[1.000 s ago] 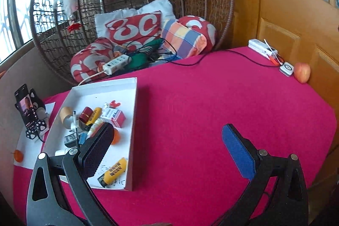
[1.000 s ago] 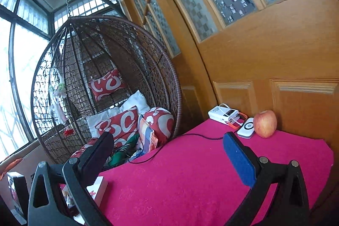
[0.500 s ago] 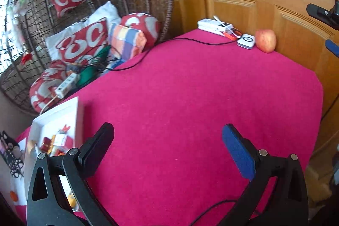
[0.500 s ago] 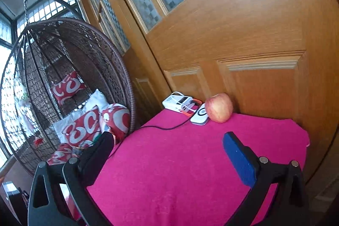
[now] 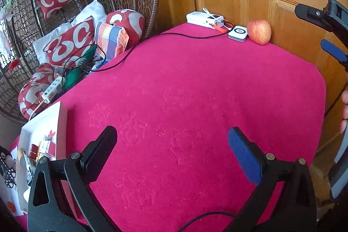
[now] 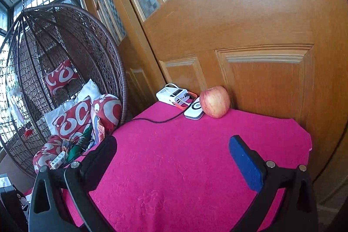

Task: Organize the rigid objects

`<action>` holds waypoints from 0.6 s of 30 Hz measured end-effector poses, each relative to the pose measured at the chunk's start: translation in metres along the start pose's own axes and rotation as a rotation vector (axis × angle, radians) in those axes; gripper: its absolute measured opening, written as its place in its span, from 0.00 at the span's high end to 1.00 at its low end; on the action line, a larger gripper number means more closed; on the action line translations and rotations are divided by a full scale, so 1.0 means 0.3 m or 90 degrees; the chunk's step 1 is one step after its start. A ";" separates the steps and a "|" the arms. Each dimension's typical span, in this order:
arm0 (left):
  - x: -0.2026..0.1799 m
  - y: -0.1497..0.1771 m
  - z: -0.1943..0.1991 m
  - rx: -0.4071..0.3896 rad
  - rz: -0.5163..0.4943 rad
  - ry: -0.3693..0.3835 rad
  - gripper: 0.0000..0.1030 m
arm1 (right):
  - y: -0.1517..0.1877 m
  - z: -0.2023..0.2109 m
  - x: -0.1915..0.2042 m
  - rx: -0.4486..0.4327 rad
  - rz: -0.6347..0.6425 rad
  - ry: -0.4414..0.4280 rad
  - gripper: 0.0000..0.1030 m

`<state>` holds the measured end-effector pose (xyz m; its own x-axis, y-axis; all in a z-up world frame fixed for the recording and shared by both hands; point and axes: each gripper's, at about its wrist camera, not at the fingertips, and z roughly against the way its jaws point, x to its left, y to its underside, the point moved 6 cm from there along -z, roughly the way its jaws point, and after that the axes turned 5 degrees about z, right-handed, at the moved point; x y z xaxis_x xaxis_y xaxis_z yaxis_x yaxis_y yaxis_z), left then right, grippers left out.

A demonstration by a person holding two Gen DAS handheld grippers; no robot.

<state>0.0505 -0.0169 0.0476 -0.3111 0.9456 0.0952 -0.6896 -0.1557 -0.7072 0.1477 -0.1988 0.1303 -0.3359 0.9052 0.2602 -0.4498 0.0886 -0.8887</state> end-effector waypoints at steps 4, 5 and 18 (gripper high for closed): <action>0.000 0.003 -0.010 0.005 0.003 0.002 0.00 | 0.004 -0.004 0.004 0.005 0.003 0.000 0.00; 0.000 0.003 -0.012 0.006 0.004 0.003 0.00 | 0.005 -0.004 0.006 0.005 0.003 -0.001 0.00; -0.002 0.011 -0.035 0.020 0.008 0.017 0.00 | 0.018 -0.016 0.027 0.015 0.012 0.000 0.00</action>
<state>0.0551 -0.0152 0.0378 -0.3026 0.9507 0.0677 -0.7061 -0.1759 -0.6859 0.1465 -0.1890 0.1259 -0.3449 0.9066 0.2432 -0.4630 0.0611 -0.8843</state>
